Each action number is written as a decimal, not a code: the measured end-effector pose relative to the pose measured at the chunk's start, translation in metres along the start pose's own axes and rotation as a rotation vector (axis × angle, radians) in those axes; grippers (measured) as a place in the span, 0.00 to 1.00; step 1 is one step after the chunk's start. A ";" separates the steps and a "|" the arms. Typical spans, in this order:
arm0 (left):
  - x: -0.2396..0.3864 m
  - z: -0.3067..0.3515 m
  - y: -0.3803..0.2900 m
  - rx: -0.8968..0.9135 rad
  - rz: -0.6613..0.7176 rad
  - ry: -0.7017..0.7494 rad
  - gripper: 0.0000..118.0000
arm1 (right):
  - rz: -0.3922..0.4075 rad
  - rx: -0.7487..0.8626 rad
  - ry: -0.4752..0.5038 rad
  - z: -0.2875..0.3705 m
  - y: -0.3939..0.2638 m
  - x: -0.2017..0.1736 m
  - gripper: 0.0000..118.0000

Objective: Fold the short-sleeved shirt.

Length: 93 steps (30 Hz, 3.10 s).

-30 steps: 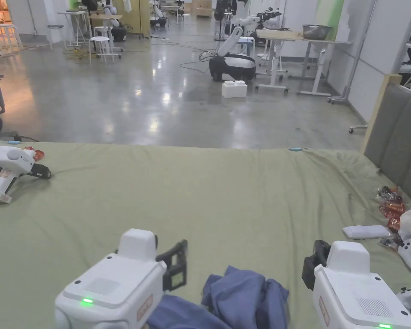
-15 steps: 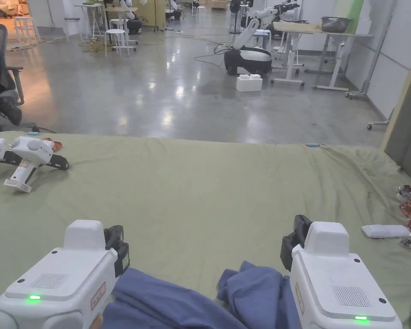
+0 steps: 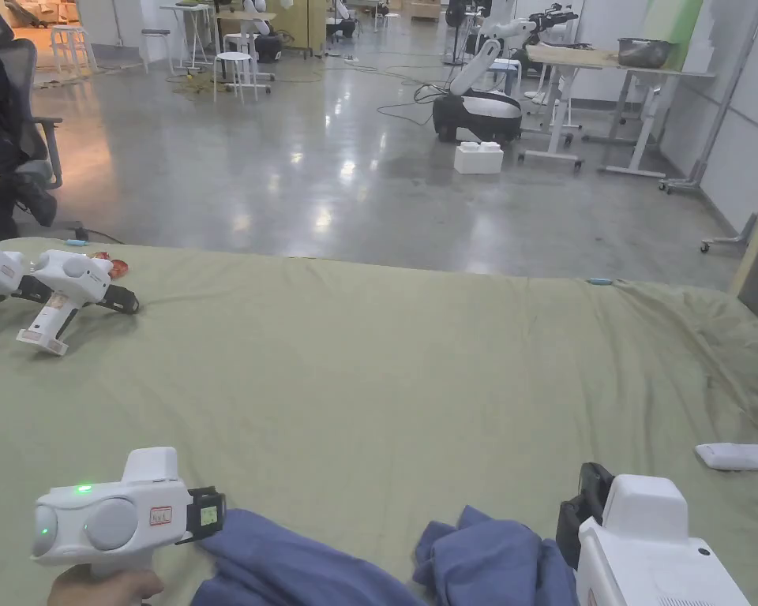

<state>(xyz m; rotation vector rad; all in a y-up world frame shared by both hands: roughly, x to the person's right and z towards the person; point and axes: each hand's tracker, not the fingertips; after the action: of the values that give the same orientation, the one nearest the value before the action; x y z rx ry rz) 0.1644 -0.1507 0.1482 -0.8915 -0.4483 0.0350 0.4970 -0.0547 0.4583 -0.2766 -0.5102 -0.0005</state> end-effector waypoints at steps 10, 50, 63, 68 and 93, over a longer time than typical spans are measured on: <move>0.012 -0.084 0.001 -0.195 -0.081 0.131 0.48 | 0.019 -0.097 -0.038 -0.028 -0.022 0.020 0.00; 0.038 0.112 0.006 0.273 -0.181 0.061 0.01 | 0.036 -0.382 0.086 -0.083 -0.027 0.081 0.02; -0.005 0.213 0.093 0.519 -0.160 0.144 0.01 | -0.002 -0.115 -0.048 -0.020 0.093 0.125 0.02; -0.006 0.241 0.114 0.557 -0.135 0.186 0.01 | -0.036 -0.046 -0.082 -0.015 0.126 0.141 0.02; 0.007 0.266 0.232 0.635 -0.122 0.220 0.01 | 0.033 0.127 -0.130 -0.065 0.285 0.120 0.02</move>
<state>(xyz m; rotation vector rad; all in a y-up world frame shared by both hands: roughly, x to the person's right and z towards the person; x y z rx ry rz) 0.1022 0.1951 0.1188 -0.2383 -0.2574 -0.0323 0.6532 0.2111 0.3871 -0.1613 -0.6319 0.0822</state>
